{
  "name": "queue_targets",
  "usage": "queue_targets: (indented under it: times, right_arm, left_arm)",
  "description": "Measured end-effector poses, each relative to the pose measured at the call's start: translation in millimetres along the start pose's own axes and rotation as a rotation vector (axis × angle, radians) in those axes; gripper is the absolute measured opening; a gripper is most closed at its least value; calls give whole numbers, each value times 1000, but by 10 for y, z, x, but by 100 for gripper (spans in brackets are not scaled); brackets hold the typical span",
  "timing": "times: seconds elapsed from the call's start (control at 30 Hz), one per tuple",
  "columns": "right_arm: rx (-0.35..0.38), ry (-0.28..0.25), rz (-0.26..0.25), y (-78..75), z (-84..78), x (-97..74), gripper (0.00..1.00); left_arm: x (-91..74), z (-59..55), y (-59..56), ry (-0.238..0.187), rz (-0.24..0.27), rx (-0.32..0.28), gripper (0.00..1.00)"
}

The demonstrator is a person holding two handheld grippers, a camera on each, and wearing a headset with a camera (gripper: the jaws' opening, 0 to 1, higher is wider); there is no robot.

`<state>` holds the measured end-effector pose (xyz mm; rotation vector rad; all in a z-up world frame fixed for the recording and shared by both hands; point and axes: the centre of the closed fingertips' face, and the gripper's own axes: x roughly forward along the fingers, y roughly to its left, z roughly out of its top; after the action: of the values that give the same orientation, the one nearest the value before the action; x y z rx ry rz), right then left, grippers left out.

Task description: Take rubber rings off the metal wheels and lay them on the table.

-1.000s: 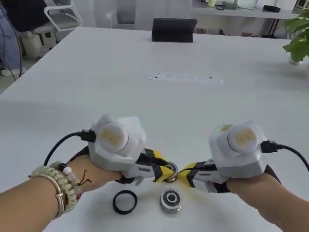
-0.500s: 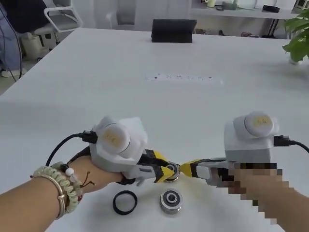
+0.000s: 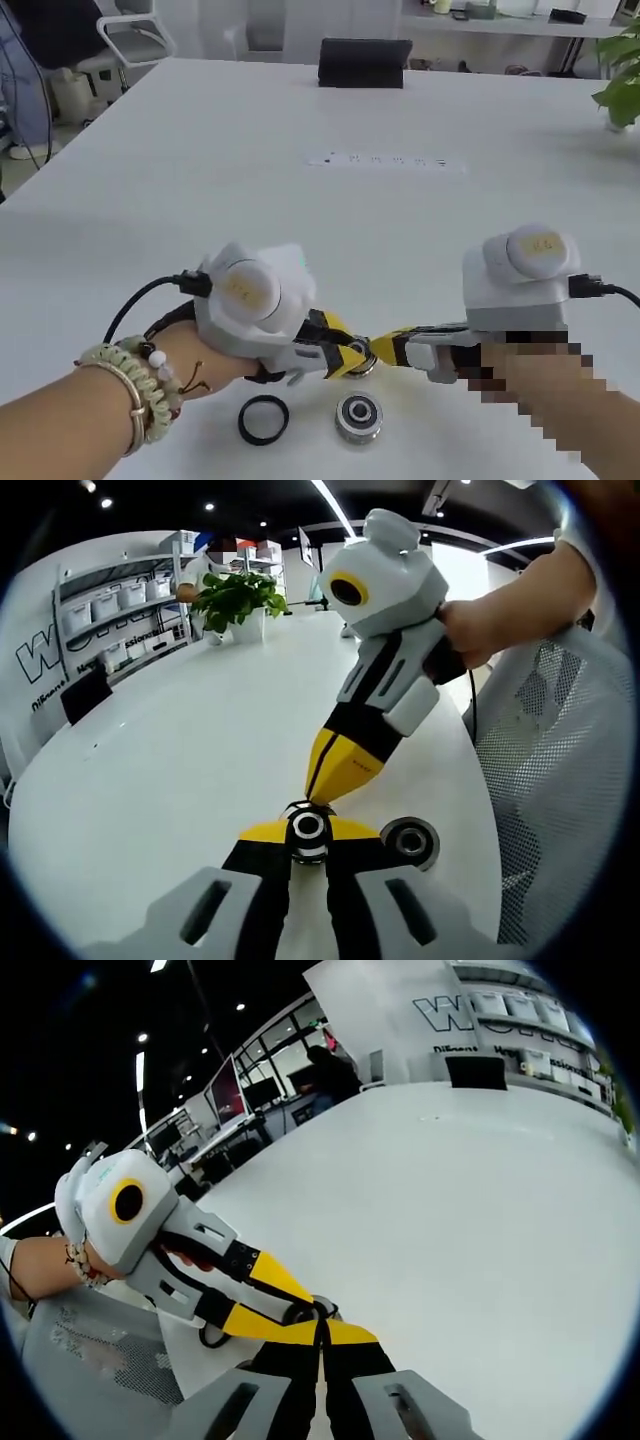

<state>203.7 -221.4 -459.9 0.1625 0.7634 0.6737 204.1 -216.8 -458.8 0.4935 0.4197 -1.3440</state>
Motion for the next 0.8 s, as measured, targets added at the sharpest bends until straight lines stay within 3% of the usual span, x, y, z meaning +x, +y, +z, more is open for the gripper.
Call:
queue_targets:
  times: [0.27,0.53,0.8]
  right_arm:
    - [-7,-2,11,50,18,3,0]
    - [-9,-32,62,161,85,20,0]
    - [16,-12,3,20,31,18,0]
  left_arm:
    - [0,-1,3,-4,0,-14,7]
    - [1,-3,2,-12,1,-19,7]
    - [4,5,-3,-23,11,-18,7]
